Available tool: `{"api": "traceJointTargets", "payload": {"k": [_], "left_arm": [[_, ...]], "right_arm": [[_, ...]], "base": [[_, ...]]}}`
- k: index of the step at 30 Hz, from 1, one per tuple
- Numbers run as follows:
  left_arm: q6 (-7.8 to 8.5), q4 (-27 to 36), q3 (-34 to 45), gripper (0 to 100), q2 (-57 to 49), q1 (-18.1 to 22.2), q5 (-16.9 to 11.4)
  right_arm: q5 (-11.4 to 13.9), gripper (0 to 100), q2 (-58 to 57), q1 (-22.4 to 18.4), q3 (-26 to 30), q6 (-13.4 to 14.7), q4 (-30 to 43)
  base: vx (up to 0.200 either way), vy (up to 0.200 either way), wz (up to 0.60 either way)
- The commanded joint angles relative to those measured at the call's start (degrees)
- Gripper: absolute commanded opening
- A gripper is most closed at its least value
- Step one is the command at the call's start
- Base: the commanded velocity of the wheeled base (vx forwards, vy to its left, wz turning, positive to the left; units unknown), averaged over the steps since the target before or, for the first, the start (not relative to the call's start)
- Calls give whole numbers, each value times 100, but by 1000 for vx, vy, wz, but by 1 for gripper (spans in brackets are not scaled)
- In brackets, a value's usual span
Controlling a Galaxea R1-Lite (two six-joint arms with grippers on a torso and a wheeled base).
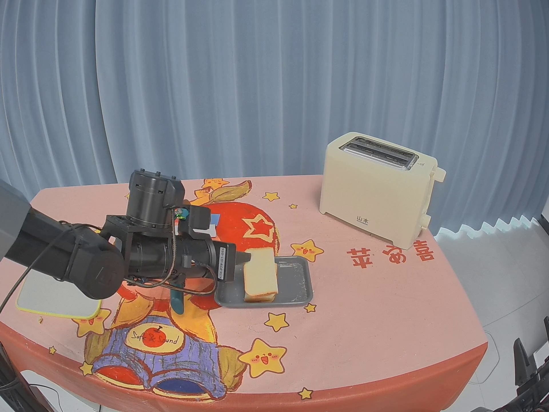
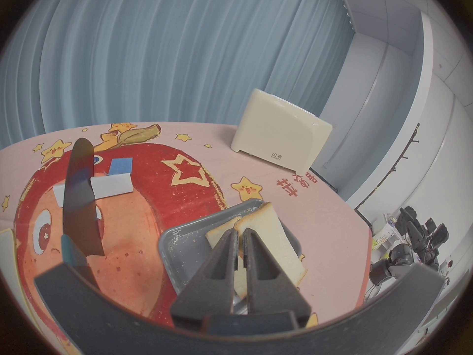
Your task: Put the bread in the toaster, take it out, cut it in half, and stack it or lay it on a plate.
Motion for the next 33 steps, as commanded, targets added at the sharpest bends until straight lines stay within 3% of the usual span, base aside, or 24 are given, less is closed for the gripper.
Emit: {"api": "traceJointTargets", "payload": {"k": [1, 4, 17, 18, 33], "left_arm": [[44, 2, -47, 0, 280, 28, 12], [124, -7, -56, 0, 385, 46, 12], [159, 2, -39, 0, 394, 195, 12], [150, -7, -47, 100, 385, 195, 3], [124, -69, 14, 100, 297, 142, -14]], "right_arm": [[2, 100, -93, 1, 101, 0, -2], [2, 100, -93, 1, 101, 0, -2], [2, 100, -93, 1, 101, 0, -2], [2, 100, -93, 1, 101, 0, -2], [2, 100, -93, 1, 101, 0, -2]], "base": [[0, 0, 0], [0, 0, 0], [0, 0, 0], [0, 0, 0], [0, 0, 0]]}}
